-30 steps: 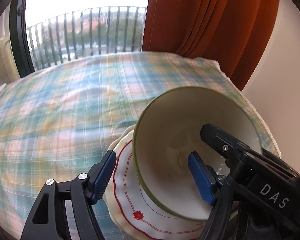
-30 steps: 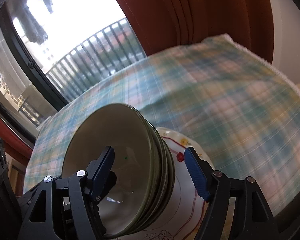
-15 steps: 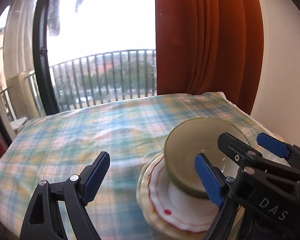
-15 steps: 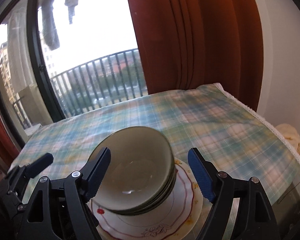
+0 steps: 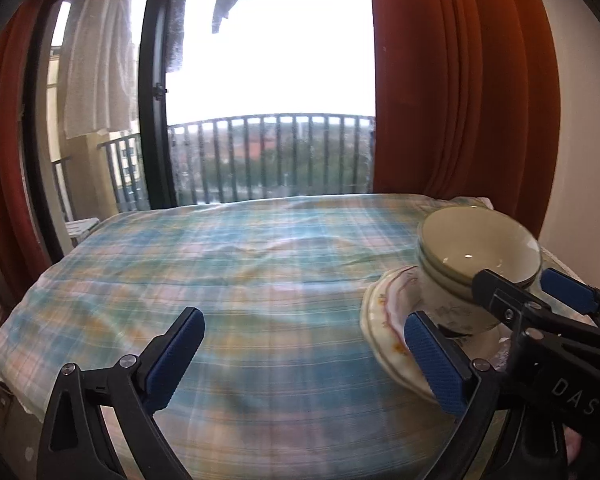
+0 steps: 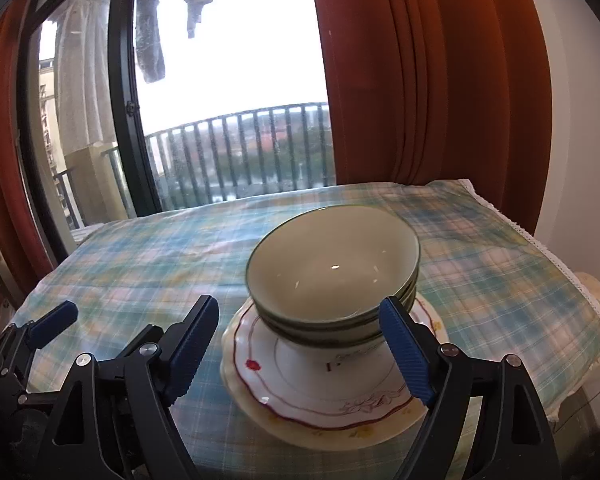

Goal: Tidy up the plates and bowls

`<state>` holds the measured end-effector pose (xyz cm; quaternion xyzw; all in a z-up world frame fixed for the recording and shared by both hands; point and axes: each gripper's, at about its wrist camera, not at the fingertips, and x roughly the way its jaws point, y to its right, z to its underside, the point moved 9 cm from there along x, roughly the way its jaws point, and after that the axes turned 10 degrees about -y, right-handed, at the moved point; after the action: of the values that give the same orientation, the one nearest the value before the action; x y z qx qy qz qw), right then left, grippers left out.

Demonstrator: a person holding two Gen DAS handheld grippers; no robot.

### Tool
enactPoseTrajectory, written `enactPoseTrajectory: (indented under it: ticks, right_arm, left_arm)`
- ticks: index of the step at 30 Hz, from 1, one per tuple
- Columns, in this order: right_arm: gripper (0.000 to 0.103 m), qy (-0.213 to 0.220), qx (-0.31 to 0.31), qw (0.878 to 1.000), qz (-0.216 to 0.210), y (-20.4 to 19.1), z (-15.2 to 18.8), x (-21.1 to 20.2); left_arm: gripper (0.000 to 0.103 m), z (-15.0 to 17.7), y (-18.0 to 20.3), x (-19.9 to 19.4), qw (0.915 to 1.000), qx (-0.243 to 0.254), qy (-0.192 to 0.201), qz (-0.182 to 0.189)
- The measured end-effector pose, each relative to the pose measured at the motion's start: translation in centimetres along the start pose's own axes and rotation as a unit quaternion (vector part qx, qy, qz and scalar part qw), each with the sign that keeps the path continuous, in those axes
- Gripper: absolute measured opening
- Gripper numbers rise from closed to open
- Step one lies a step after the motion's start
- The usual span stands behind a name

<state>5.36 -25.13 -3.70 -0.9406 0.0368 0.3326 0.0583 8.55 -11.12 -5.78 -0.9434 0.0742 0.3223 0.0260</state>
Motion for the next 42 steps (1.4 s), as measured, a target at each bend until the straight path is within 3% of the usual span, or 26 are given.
enactPoseTrajectory:
  ticks: [6,14,42]
  right_arm:
    - [0.086,-0.006,0.012,1.000,-0.004,-0.8,1.5,0.7]
    - [0.086,-0.003,0.020,1.000,-0.003,-2.8,2.7,1.1]
    - [0.092,0.002,0.008,1.000,-0.001,-4.6,2.6,1.0]
  left_arm:
    - [0.101,1.6,-2.5,0.5,0.9996,-0.020,-0.017,-0.001]
    - [0.102,2.4,-4.0,0.5,0.9997,-0.006,-0.022,0.004]
    - [0.103,2.5,-5.4,-0.3,0.9997,-0.018,-0.007,-0.013]
